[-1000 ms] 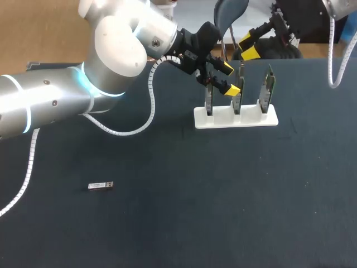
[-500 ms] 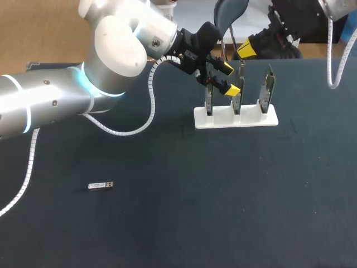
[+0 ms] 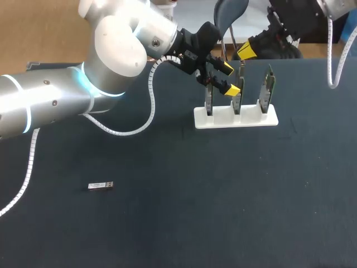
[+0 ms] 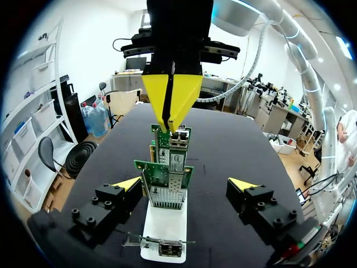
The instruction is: Pick up the optical module with the left hand, and insert it into the network port with the right hand.
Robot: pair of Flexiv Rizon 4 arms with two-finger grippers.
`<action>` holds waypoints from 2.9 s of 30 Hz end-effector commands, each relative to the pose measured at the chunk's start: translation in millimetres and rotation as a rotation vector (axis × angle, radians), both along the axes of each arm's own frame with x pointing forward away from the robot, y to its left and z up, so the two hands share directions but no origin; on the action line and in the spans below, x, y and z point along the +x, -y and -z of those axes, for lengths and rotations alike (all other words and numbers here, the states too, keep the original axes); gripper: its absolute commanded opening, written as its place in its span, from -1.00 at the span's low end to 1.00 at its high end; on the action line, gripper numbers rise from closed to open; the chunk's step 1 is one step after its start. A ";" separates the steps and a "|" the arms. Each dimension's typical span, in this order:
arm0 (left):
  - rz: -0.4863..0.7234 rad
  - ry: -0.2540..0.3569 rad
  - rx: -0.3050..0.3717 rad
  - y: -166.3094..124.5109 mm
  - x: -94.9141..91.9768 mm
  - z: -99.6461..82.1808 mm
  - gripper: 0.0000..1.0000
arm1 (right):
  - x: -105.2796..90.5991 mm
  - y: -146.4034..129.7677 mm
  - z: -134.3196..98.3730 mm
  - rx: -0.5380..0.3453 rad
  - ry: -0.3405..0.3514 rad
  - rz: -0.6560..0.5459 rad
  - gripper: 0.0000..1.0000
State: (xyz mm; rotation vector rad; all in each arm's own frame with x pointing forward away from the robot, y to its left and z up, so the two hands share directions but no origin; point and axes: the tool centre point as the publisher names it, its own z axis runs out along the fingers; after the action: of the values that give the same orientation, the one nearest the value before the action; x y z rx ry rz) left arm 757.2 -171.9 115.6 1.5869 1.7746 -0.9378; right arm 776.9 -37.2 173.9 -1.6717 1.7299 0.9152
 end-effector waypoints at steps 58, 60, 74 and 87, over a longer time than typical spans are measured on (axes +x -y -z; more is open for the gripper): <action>0.002 -0.004 0.006 0.8 1.7 -0.8 1.00 | -8.1 0.0 33.7 0.000 -0.100 0.017 -1.00; 0.002 -0.004 0.006 0.8 1.7 -0.8 1.00 | -8.3 1.3 26.6 0.024 -0.095 0.019 -1.00; 0.002 -0.004 0.006 0.8 1.7 -0.8 1.00 | -3.0 41.4 -2.5 0.137 -0.060 0.048 -1.00; 0.002 -0.004 0.006 0.8 1.7 -0.8 1.00 | -8.3 94.8 4.4 0.120 -0.057 0.044 -1.00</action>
State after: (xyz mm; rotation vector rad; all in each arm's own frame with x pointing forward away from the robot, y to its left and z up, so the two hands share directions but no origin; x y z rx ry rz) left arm 757.3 -171.9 115.6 1.5870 1.7746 -0.9377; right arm 772.1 -123.3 170.2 -1.5356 1.7198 1.0276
